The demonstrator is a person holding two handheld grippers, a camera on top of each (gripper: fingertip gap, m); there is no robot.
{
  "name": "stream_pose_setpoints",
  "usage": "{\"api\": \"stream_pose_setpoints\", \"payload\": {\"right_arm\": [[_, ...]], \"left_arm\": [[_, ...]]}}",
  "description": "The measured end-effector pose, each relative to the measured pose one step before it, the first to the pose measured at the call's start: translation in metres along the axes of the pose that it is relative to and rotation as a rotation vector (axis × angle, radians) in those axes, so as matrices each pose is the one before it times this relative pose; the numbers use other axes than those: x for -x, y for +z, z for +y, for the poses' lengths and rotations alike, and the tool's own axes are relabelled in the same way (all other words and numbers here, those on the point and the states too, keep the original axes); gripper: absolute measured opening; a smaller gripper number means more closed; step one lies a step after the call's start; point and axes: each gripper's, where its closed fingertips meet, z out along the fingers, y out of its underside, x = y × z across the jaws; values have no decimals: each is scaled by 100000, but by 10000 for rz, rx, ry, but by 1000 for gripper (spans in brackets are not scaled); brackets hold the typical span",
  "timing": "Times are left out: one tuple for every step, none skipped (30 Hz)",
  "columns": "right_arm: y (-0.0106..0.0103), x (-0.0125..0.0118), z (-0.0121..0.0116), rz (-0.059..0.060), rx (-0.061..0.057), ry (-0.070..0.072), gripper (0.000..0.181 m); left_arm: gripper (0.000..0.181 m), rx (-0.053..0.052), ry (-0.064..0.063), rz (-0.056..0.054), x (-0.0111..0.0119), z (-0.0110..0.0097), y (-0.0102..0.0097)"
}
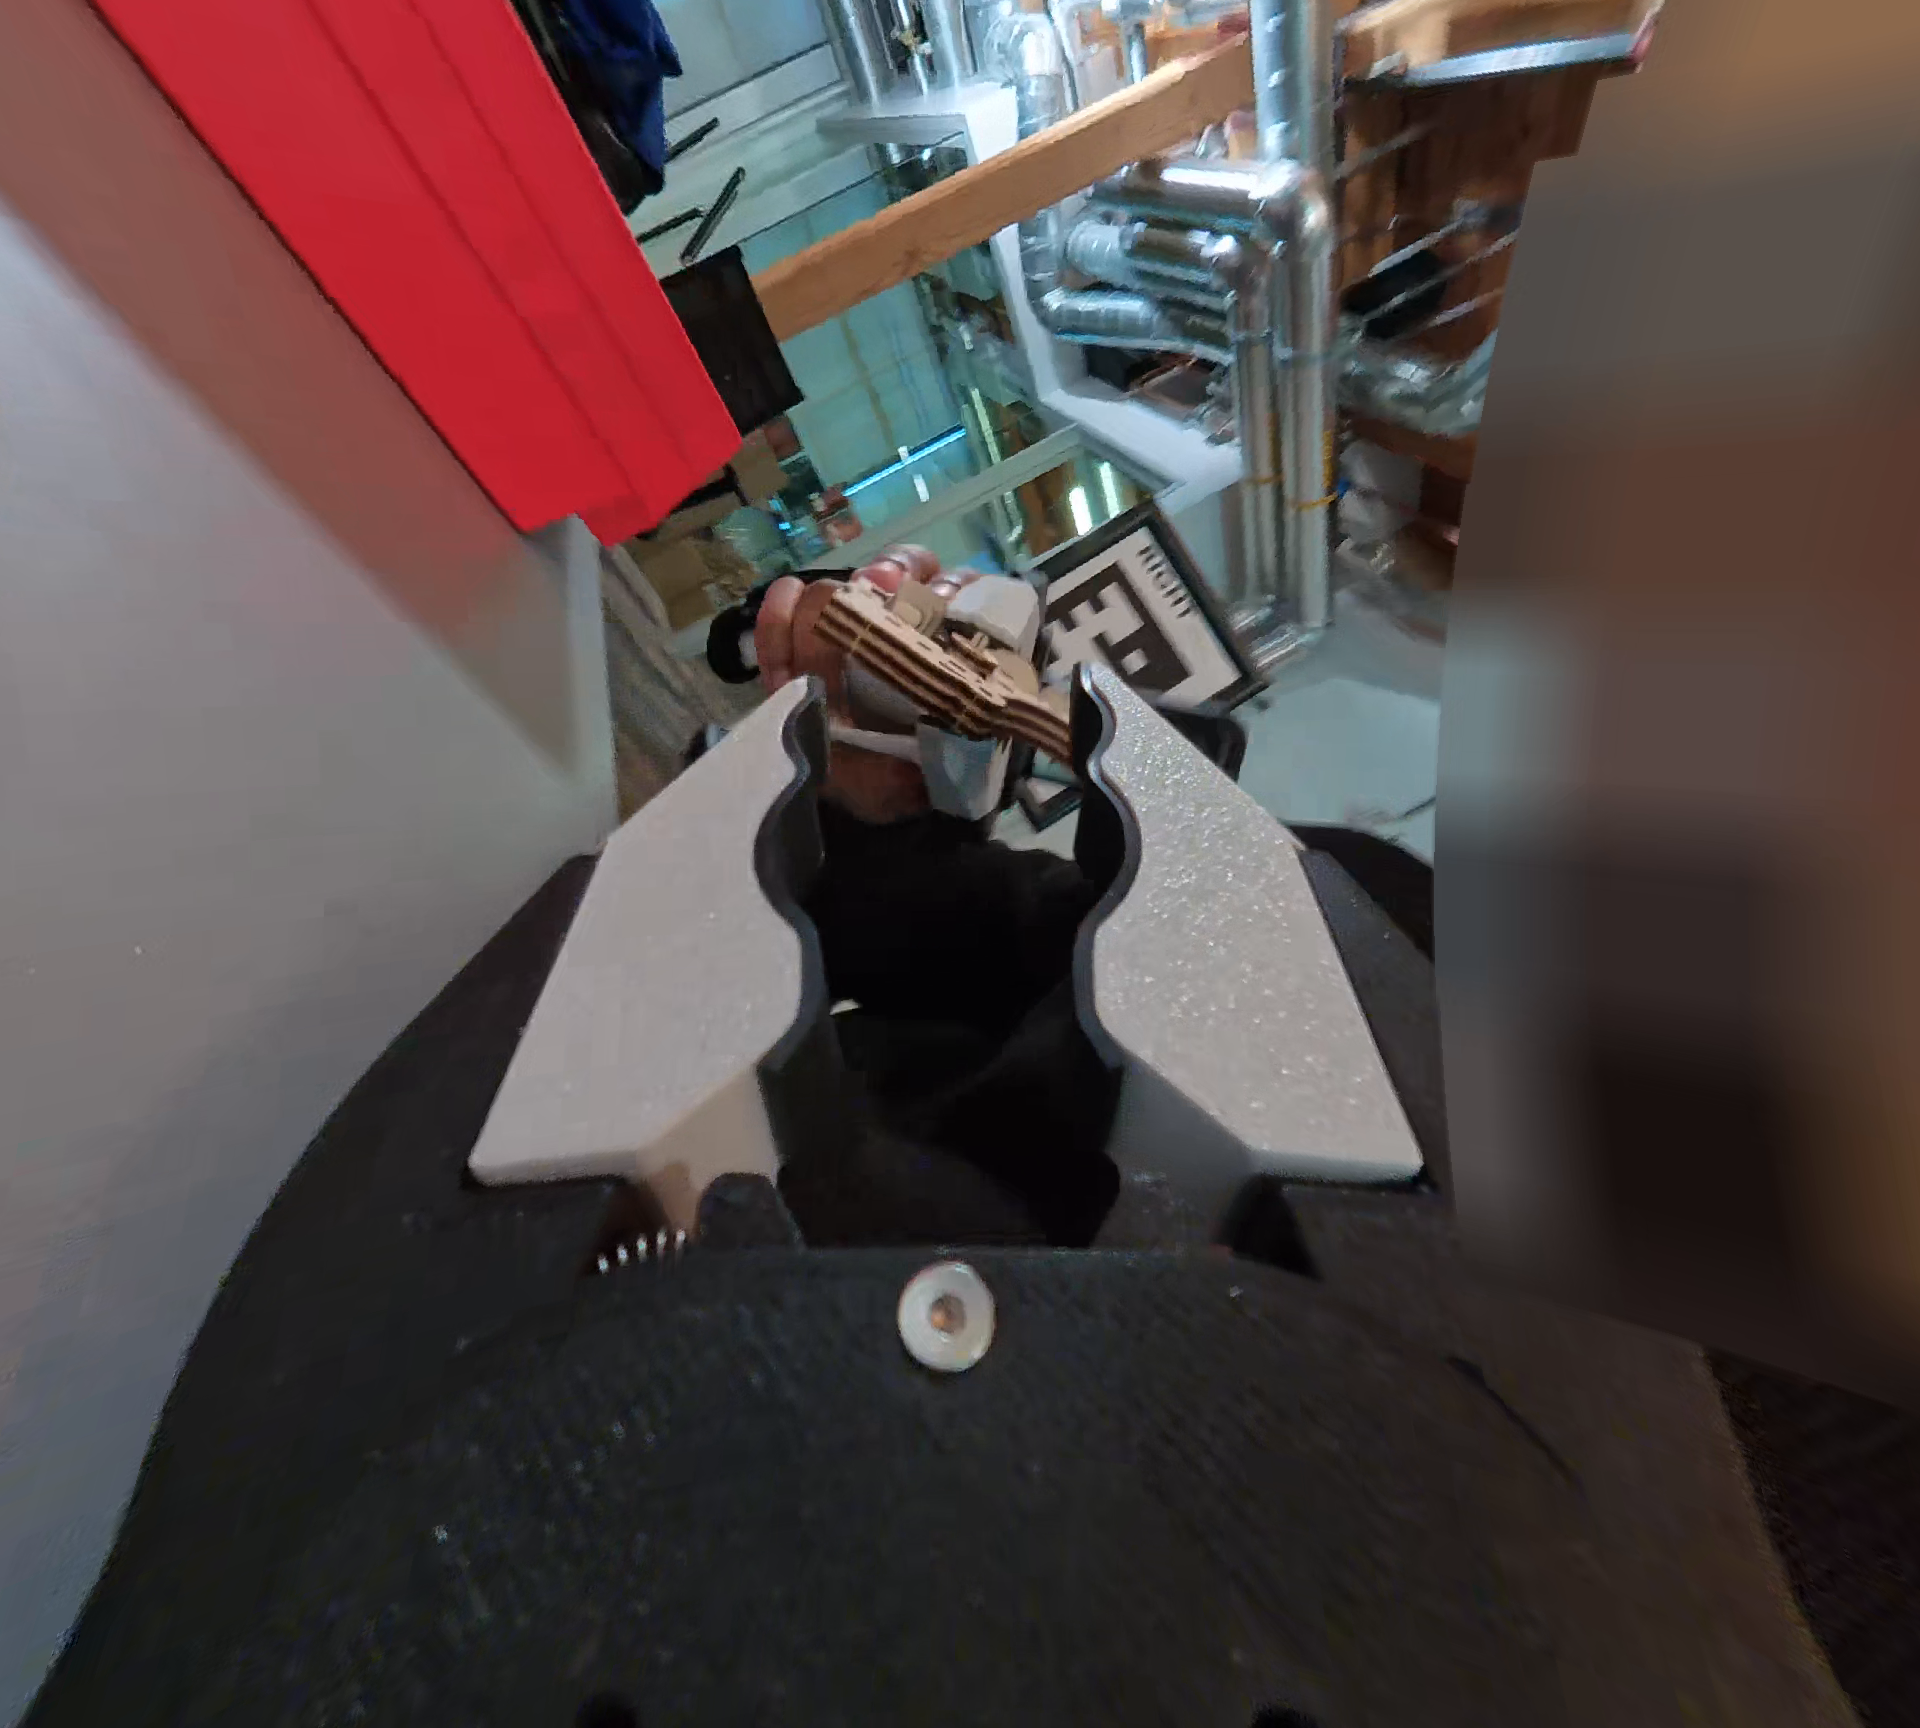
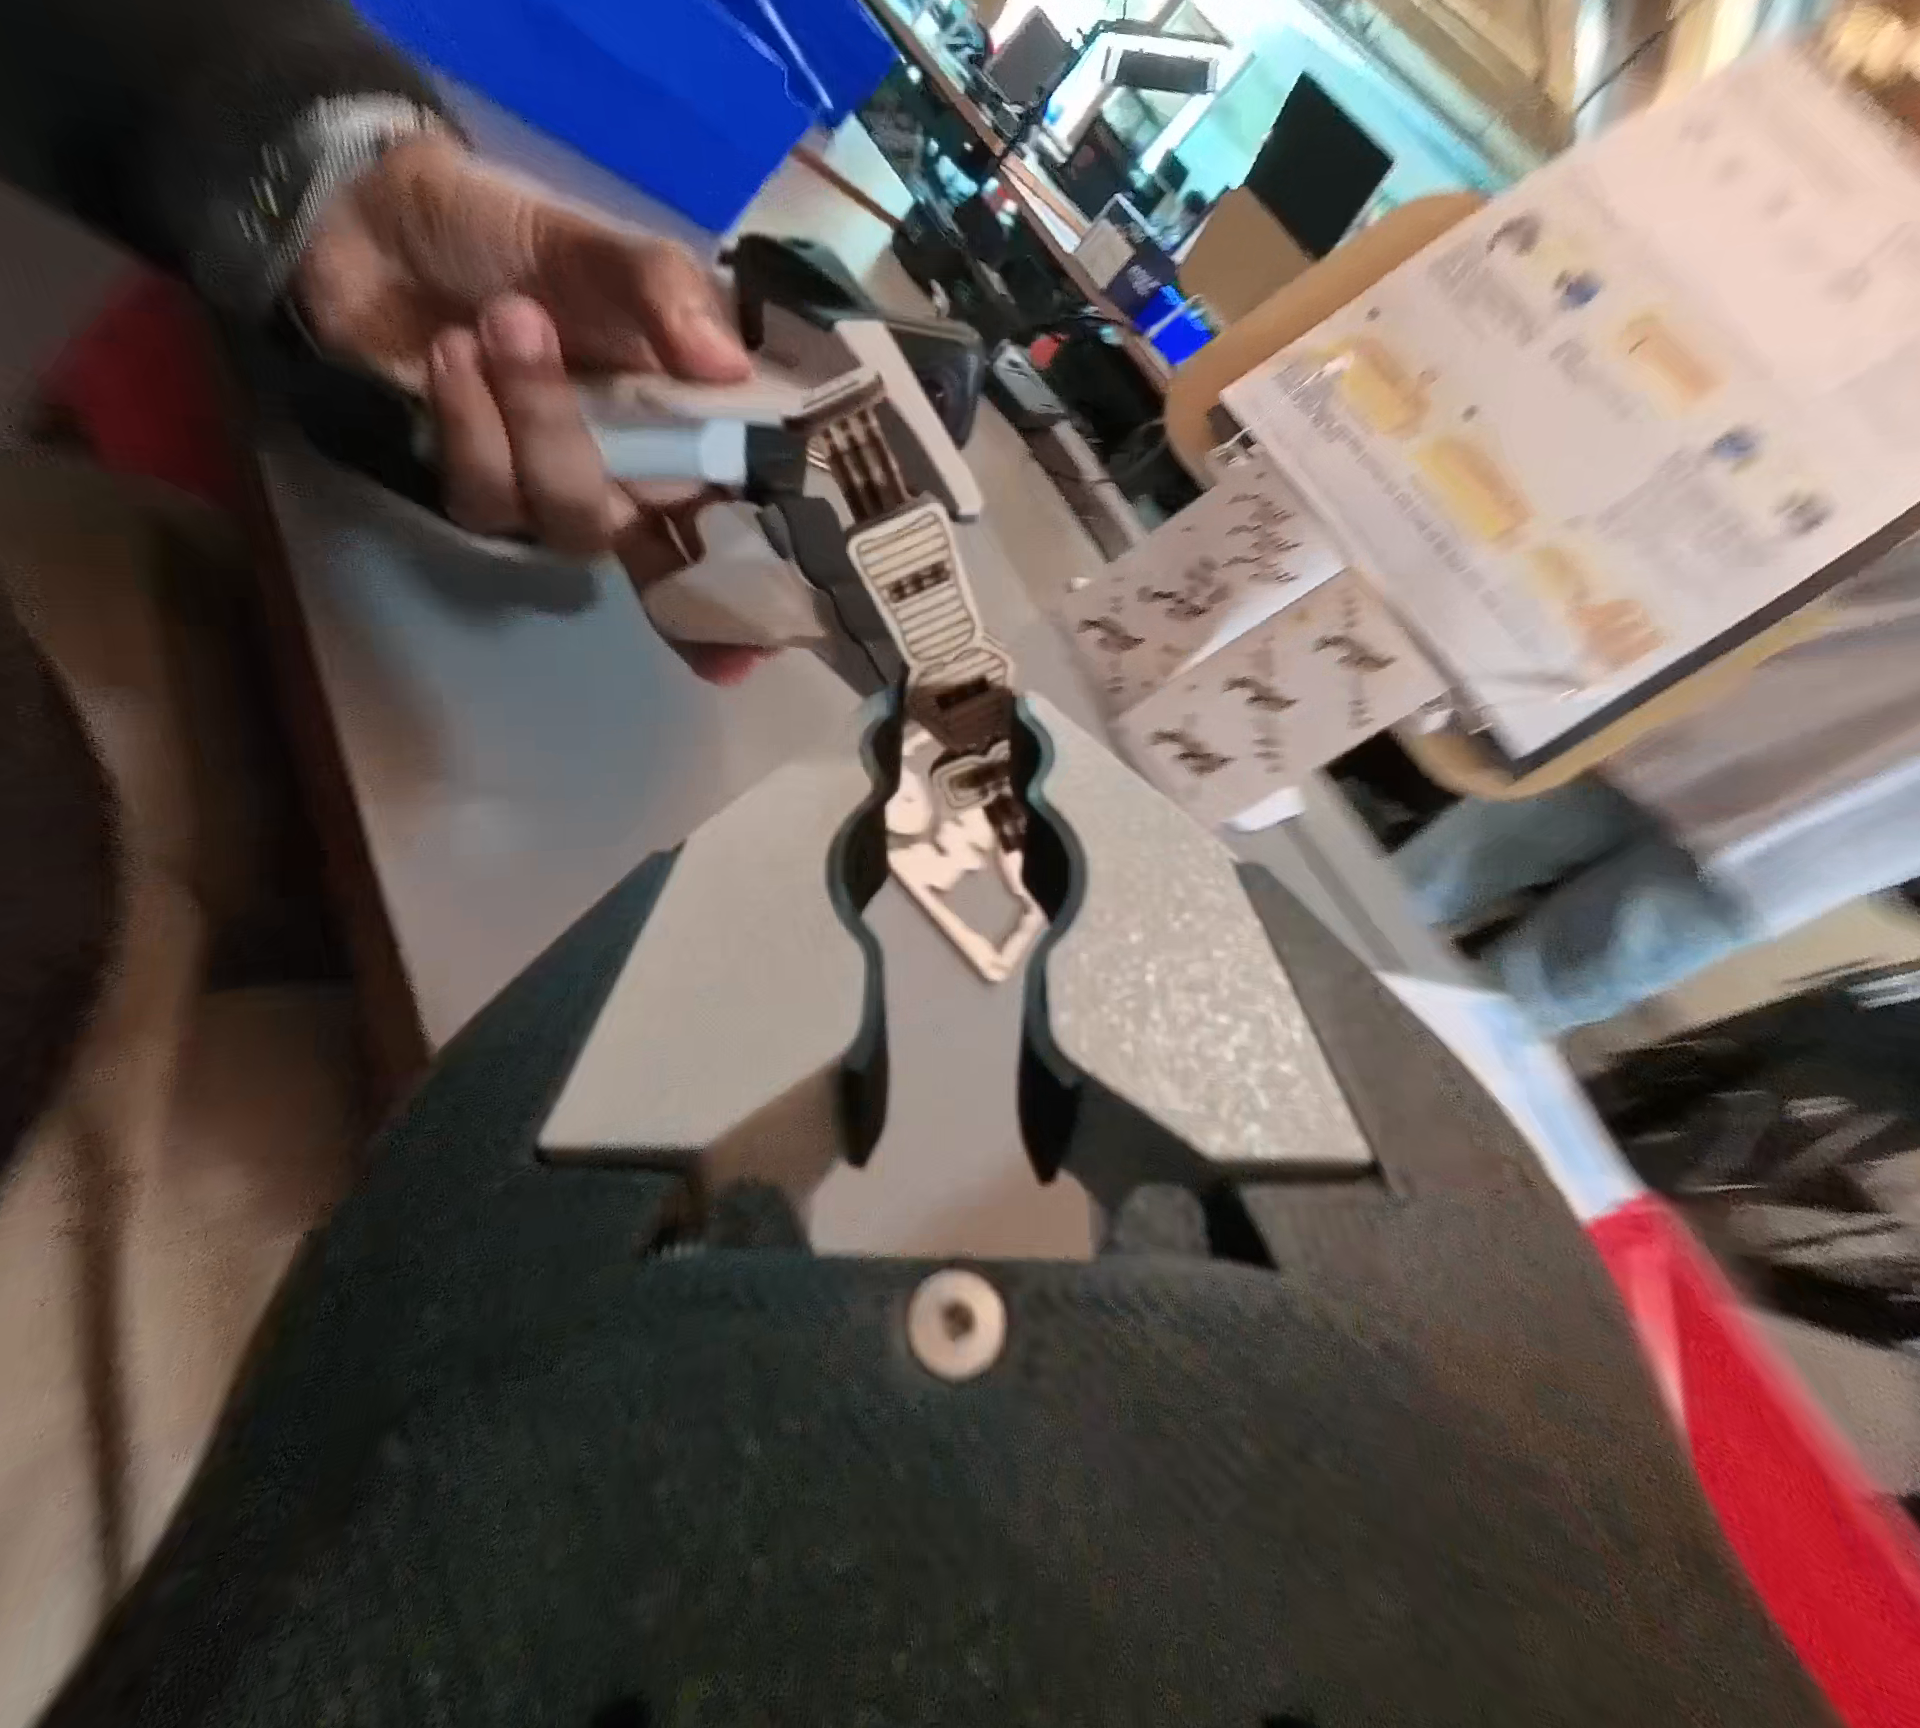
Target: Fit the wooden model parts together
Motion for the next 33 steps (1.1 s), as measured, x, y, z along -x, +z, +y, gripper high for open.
{"api": "stream_pose_setpoints", "payload": {"right_arm": [[32,-1,11,-321,-150,1083,19],[35,-21,4,-342,-155,1132,19],[24,20,-30,-384,-171,1160,19],[7,11,-28,-386,-159,1154,19],[-13,-56,-7,-354,-133,1114,19],[-22,-13,26,-374,-109,1030,19],[-16,74,81,-411,-77,930,19],[2,104,108,-391,-63,858,18],[39,106,68,-346,-87,769,18],[45,130,21,-307,-107,628,18],[63,117,29,-225,-74,469,19],[65,102,87,-159,-9,289,18],[86,130,122,-118,48,110,19],[78,84,165,-39,98,-23,19],[83,64,176,3,126,-111,19],[86,100,166,4,118,-158,19],[86,89,107,8,85,-169,21],[67,124,84,-18,58,-142,24],[65,138,69,-40,51,-105,27],[48,120,28,-45,22,-86,29],[31,105,10,-38,-2,-47,32],[26,64,8,-32,1,-16,33],[9,52,-11,-30,-13,-16,33],[-19,43,-39,-18,-31,-21,33],[-33,-29,-41,11,-25,-10,34],[-32,-57,-12,25,-6,5,35],[-27,-45,2,14,-9,9,35],[-34,-46,-7,10,-13,25,35],[-25,-34,-5,-10,-12,43,35],[-19,-11,-32,-25,-33,41,35],[-47,12,-89,-25,-60,31,34],[-68,9,-140,-23,-84,28,34],[-87,16,-185,-23,-104,23,32]], "left_arm": [[48,213,602,-179,-71,172,49],[49,237,643,-192,-81,264,104],[51,267,665,-187,-102,356,144],[52,295,668,-207,-69,417,170],[52,230,678,-254,-27,336,158],[53,188,656,-304,34,274,134],[53,173,600,-356,109,227,105],[51,124,555,-313,63,154,106],[51,149,504,-275,45,194,106],[50,154,439,-256,51,206,101],[50,108,378,-194,8,153,89],[49,88,313,-187,36,125,69],[47,15,253,-159,37,27,4],[44,-94,171,-75,-32,-145,-58],[36,-114,99,6,-74,-199,-117],[27,-108,45,86,-127,-214,-148],[19,-74,1,188,-204,-138,-139],[12,-21,-72,82,1,-40,-95],[12,-27,-91,51,45,-34,-50],[10,-35,-78,91,-19,-40,-71],[8,-50,-66,100,-57,-80,-66],[7,-92,-106,52,-11,-144,-68],[7,-53,-56,24,11,-99,-50],[7,-41,-7,25,-10,-66,-48],[7,-26,26,9,-4,-34,-38],[7,-55,57,-7,1,-68,-31],[7,-44,57,54,-116,-57,-20],[7,-11,32,70,-130,-11,10],[7,4,24,16,-53,10,28],[7,27,22,23,-53,71,32],[7,17,6,10,-29,48,28],[7,5,-22,4,-8,36,30],[7,4,-40,30,-35,22,12]]}}
